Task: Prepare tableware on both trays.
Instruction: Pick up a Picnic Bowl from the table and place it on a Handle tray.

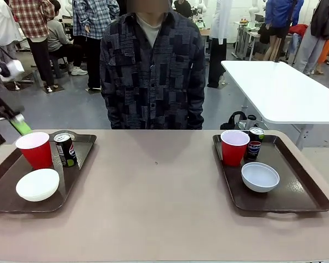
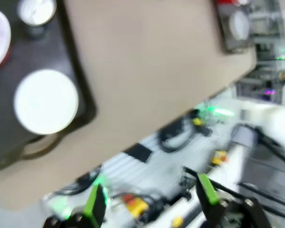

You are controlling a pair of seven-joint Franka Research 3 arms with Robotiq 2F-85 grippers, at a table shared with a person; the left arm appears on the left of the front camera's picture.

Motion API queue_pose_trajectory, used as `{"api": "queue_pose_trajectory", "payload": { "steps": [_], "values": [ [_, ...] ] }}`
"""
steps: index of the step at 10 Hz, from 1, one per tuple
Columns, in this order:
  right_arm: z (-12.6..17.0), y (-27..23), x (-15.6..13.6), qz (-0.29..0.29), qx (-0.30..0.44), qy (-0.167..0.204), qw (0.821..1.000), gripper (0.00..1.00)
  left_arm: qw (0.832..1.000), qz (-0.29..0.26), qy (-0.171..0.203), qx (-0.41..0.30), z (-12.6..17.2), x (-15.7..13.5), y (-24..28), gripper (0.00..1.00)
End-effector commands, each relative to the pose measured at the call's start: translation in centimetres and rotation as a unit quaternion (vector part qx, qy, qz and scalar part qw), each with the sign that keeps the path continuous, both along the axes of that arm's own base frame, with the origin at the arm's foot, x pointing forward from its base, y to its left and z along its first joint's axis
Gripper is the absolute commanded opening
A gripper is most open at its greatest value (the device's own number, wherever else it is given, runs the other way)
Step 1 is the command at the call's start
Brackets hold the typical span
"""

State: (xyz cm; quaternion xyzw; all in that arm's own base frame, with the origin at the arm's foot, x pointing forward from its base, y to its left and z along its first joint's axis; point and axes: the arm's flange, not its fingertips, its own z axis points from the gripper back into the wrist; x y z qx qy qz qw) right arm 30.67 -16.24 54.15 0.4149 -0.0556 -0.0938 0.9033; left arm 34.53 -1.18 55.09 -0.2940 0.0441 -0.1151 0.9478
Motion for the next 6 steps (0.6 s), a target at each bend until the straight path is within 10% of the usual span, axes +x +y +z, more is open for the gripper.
{"api": "queue_pose_trajectory", "payload": {
  "steps": [1, 3, 6],
  "values": [
    [0.1, 0.1, 0.0, 0.002, 0.006, -0.004, 1.0, 1.0, 0.983, 0.036, 0.1, -0.15, 0.9, 3.1, 4.7, 1.0],
    [0.1, 0.1, 0.0, 0.002, 0.006, -0.004, 1.0, 1.0, 0.968, 0.069, 0.113, -0.211, 0.7, 4.2, 8.9, 1.0],
    [0.1, 0.1, 0.0, 0.002, 0.006, -0.004, 1.0, 1.0, 0.969, 0.131, 0.03, -0.206, -0.6, 3.8, 13.6, 1.0]
  ]
}}
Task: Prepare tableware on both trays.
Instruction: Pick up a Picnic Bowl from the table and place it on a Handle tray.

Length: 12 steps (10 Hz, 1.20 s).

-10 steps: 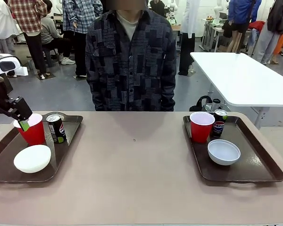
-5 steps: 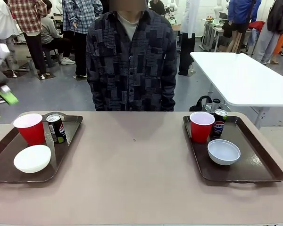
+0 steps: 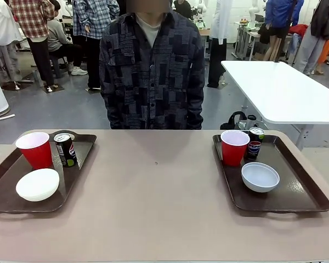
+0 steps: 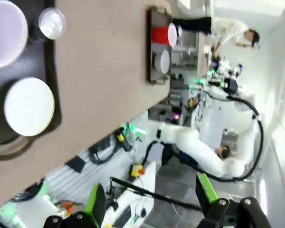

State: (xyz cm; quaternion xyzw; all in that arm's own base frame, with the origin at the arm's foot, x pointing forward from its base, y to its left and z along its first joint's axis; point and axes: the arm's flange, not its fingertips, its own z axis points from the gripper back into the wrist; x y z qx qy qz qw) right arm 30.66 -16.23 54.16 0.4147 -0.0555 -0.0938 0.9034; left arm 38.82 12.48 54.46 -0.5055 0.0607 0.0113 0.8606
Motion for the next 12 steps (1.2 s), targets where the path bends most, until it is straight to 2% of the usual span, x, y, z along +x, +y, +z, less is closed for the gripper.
{"api": "queue_pose_trajectory", "payload": {
  "steps": [1, 4, 5, 8, 9, 12],
  "values": [
    [0.1, 0.1, 0.0, 0.002, 0.006, -0.004, 1.0, 1.0, 0.994, 0.063, -0.073, 0.048, -0.2, -1.2, 1.5, 1.0],
    [0.1, 0.1, 0.0, 0.002, 0.006, -0.004, 1.0, 1.0, 0.979, 0.117, -0.138, 0.089, 0.1, -1.2, 4.4, 1.0],
    [0.1, 0.1, 0.0, 0.002, 0.006, -0.004, 1.0, 1.0, 0.978, 0.111, -0.151, 0.089, -0.5, -0.8, 4.5, 1.0],
    [0.1, 0.1, 0.0, 0.002, 0.006, -0.004, 1.0, 1.0, 0.977, 0.085, -0.141, 0.132, -1.2, 0.5, 3.4, 1.0],
    [0.1, 0.1, 0.0, 0.002, 0.006, -0.004, 1.0, 1.0, 0.979, 0.109, -0.145, 0.089, -0.4, 0.2, 4.7, 1.0],
    [0.1, 0.1, 0.0, 0.002, 0.006, -0.004, 1.0, 1.0, 0.979, 0.109, -0.145, 0.089, -0.4, 0.2, 4.7, 1.0]
  ]
}}
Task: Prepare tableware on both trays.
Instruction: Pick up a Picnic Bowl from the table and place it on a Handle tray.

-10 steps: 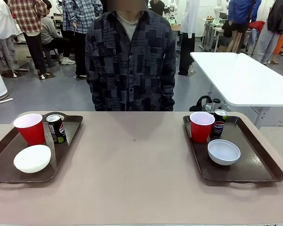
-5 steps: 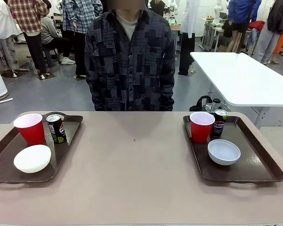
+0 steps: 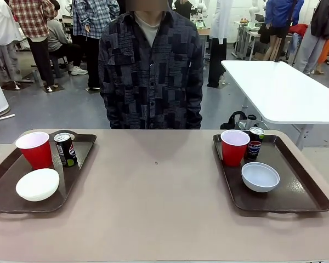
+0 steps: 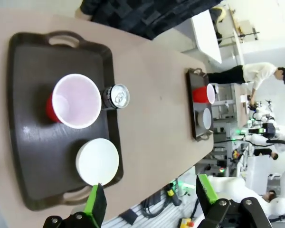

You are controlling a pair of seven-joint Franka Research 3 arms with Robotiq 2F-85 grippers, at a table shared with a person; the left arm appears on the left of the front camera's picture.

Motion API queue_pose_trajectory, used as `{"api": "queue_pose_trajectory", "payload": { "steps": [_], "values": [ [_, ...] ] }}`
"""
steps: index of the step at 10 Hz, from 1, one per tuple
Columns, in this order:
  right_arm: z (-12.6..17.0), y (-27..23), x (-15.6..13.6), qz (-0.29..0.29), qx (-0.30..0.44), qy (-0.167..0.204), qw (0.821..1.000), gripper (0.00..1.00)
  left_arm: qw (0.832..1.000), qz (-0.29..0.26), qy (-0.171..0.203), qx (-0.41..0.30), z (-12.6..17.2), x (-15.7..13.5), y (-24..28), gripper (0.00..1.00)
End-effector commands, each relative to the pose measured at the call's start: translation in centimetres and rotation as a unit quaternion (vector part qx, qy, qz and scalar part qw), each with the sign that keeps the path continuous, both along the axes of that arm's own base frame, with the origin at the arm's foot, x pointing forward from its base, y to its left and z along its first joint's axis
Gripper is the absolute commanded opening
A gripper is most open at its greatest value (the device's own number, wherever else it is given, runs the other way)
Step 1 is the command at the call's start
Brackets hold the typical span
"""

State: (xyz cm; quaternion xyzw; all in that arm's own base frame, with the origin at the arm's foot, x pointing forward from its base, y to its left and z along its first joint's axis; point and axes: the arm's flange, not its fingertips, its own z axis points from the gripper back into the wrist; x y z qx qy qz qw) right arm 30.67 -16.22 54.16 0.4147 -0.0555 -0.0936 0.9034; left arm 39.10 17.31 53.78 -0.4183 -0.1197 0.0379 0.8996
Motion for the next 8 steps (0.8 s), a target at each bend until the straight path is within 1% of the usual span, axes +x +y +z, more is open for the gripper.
{"api": "queue_pose_trajectory", "payload": {
  "steps": [1, 8],
  "values": [
    [0.07, 0.04, -0.02, 0.002, 0.007, -0.004, 1.0, 1.0, 1.0, -0.001, -0.003, -0.009, 0.32, -0.1, -0.12, 1.0],
    [0.07, 0.04, -0.02, 0.002, 0.007, -0.004, 1.0, 1.0, 1.0, -0.001, -0.003, -0.009, 0.32, -0.1, -0.12, 1.0]
  ]
}}
